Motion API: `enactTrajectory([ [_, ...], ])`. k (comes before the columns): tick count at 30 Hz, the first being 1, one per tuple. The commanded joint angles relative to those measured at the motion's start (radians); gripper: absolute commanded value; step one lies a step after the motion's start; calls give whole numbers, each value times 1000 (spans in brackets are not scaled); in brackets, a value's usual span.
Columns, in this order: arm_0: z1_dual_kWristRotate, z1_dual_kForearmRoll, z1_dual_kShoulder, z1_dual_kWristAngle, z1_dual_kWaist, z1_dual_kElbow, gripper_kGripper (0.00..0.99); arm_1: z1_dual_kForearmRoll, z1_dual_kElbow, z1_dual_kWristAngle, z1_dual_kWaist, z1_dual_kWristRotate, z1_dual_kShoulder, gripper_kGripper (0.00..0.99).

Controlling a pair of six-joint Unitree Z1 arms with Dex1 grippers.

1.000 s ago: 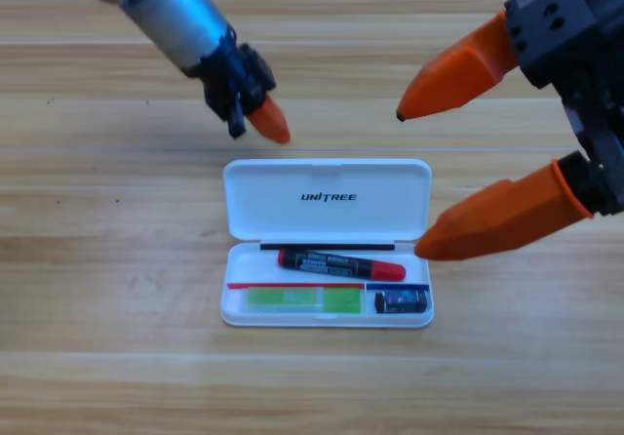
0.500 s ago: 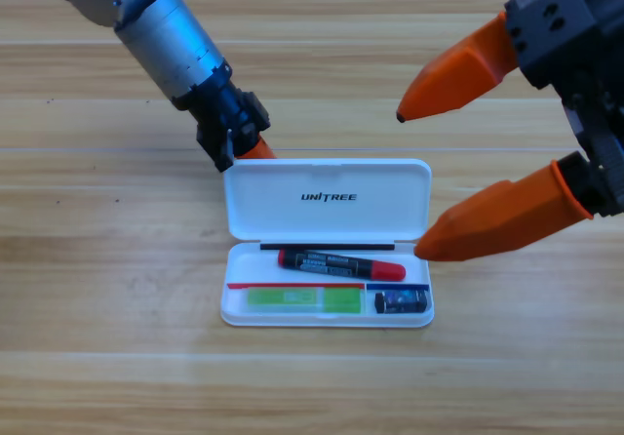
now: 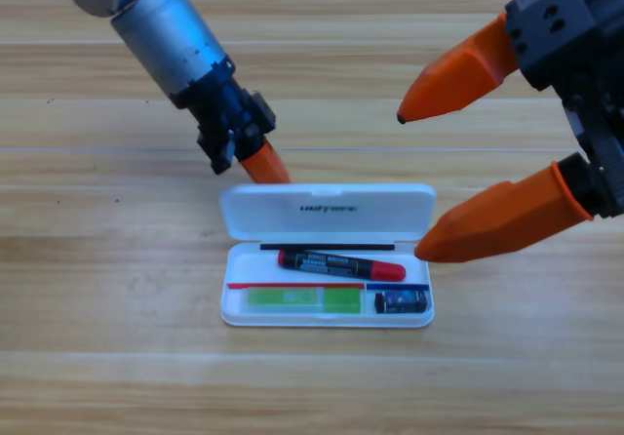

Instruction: Clean up eraser and pencils

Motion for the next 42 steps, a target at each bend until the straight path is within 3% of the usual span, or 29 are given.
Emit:
enactTrajectory([
  [1, 18, -20, 10, -10, -60, 70, 0, -12, 29, 13, -24, 12, 5, 989],
  [15, 1, -190, 4, -1, -116, 268, 0, -12, 21, 16, -24, 21, 17, 989],
  [25, -61, -281, -25, 60, -132, 332, 0, -12, 20, 16, -24, 23, 23, 989],
  [30, -111, -224, -191, 125, -132, 317, 0, -12, 20, 16, -24, 24, 25, 989],
  [37, -115, -20, -593, 175, -141, 257, 0, -12, 16, 16, -24, 24, 29, 989],
  [38, -120, -1, -647, 180, -145, 263, 34, -12, 16, 16, -24, 26, 29, 989],
  [40, -164, 8, -743, 184, -173, 300, 799, -12, 16, 16, -24, 26, 31, 989],
  [41, -184, 8, -792, 181, -191, 332, 969, -12, 16, 16, -24, 28, 29, 989],
  [42, -193, 8, -841, 178, -207, 372, 990, -12, 16, 16, -24, 28, 31, 989],
])
